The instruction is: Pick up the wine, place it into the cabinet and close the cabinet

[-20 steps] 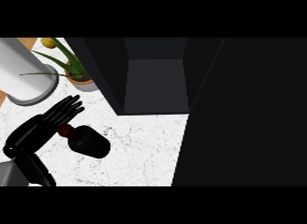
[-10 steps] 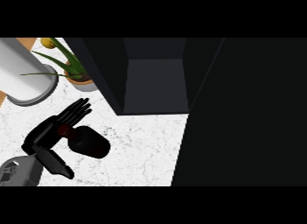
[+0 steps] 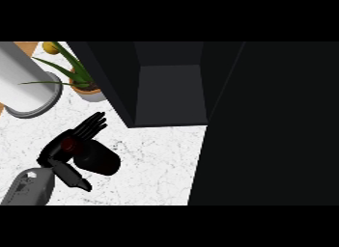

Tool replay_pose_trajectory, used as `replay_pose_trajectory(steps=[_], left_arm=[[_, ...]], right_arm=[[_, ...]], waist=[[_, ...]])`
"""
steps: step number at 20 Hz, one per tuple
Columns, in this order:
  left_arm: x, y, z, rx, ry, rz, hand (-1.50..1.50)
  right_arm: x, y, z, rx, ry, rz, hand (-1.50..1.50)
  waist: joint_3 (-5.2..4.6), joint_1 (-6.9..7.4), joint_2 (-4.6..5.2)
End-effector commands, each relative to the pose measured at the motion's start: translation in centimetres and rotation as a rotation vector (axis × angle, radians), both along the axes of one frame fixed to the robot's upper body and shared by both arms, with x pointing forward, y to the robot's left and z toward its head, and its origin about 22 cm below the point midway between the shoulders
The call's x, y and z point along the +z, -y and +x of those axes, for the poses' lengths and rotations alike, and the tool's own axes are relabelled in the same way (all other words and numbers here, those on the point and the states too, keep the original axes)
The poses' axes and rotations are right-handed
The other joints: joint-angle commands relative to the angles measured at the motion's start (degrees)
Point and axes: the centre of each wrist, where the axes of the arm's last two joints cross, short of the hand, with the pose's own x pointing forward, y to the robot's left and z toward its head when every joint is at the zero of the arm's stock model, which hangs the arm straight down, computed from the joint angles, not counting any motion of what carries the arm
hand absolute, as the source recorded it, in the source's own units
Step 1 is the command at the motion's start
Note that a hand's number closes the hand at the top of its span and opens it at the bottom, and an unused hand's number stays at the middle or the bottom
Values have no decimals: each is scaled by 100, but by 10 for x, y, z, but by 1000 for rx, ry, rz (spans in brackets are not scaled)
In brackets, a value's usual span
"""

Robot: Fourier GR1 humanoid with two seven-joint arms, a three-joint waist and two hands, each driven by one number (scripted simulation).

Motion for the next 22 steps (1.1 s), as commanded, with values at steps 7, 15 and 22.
replay_pose_trajectory(steps=[7, 15, 22], left_arm=[[-30, -6, -8, -101, -75, -127, -150], [-31, 21, 6, -108, -20, -139, -150], [-45, 22, -6, -115, -52, -218, 150]], right_arm=[[20, 17, -24, -37, 88, 21, -150], [13, 14, -32, -14, 70, 2, -150], [13, 17, -25, -34, 84, 6, -150]], waist=[[-7, -32, 18], [1, -33, -3], [5, 14, 6]])
